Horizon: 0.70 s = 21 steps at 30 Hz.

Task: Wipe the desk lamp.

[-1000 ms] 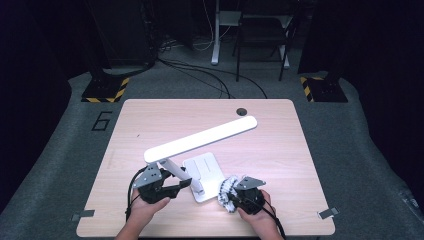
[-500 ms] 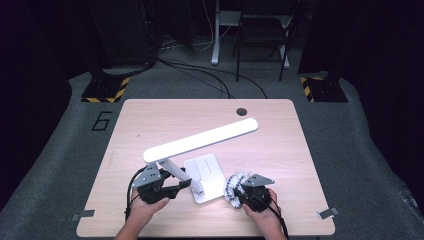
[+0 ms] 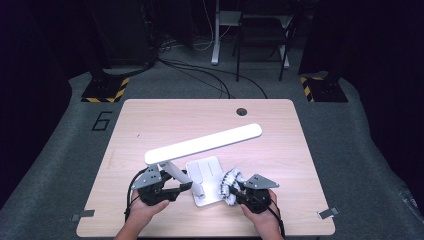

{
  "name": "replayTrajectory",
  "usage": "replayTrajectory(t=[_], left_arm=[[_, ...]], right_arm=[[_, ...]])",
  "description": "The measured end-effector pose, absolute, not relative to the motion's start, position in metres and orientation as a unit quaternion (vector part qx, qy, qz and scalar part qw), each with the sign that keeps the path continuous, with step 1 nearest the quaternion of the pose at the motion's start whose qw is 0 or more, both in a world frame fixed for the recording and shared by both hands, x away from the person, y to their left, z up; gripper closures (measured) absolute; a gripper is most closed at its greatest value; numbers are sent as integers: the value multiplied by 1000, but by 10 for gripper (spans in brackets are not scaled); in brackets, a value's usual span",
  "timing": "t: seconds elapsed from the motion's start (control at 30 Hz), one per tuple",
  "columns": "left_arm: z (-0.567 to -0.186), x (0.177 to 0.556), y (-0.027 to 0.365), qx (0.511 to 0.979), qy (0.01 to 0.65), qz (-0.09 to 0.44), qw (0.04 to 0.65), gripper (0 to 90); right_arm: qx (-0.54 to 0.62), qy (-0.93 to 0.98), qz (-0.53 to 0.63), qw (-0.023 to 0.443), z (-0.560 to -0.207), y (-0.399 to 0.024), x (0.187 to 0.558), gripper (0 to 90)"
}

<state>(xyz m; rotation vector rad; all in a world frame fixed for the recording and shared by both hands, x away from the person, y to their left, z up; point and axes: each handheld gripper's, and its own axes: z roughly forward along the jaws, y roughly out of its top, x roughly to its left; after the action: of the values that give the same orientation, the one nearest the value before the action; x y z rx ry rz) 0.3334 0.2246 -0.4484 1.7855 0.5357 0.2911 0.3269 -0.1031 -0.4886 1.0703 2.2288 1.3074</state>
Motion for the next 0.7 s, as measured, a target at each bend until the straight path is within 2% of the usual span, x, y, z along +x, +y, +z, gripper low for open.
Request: replayTrajectory(t=[0.3,0.47,0.7], left_arm=[[-450,332,223,766,217,116,593,527],[-450,331,223,769,216,117,591,528],[-450,329,223,768,220,120,589,528]], right_arm=[[346,804,459,154,-494,-85,325,696],[320,834,418,168,-504,-67,326,695],[332,834,407,168,-507,-74,328,691]])
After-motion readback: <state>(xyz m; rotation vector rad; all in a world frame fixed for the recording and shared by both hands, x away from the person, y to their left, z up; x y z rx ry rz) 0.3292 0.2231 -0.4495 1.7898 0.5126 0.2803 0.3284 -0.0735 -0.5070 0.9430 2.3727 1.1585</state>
